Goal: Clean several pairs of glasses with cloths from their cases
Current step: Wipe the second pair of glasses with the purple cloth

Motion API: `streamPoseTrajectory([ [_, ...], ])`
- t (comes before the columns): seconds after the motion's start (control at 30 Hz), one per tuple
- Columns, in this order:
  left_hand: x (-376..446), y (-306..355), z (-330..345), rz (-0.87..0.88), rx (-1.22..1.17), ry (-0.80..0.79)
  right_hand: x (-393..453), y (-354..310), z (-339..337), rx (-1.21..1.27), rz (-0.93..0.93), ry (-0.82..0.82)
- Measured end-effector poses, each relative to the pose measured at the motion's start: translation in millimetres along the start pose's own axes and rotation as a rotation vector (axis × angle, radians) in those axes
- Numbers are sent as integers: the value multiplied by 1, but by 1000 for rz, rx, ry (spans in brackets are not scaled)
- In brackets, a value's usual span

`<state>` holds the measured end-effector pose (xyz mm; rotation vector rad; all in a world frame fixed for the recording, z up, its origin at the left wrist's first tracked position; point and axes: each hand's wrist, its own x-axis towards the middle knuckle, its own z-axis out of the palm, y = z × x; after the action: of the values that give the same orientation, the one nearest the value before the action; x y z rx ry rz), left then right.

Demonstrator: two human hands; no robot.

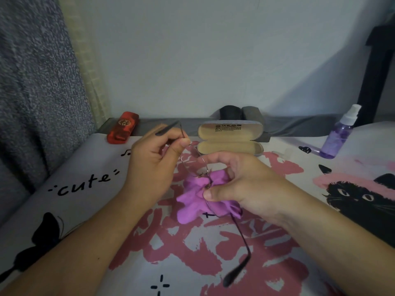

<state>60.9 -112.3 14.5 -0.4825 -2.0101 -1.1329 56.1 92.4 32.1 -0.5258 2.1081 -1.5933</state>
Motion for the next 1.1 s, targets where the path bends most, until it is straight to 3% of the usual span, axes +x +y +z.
streamPoseTrajectory([
  [0.27, 0, -2, 1, -124, -49, 46, 0, 2, -7, 109, 0, -1],
  [0.6, 3, -6, -3, -95, 68, 154, 1, -9, -29, 586, -17, 336],
  [0.67, 4, -7, -9, -97, 71, 208, -1, -11, -43, 426, -56, 470],
  [0.8, 5, -5, -14, -41, 94, 202, 2, -4, -69, -231, -192, 734],
  [1.1, -1, 10, -6, 126, 99, 133, 0, -9, -63, -654, -379, 698],
])
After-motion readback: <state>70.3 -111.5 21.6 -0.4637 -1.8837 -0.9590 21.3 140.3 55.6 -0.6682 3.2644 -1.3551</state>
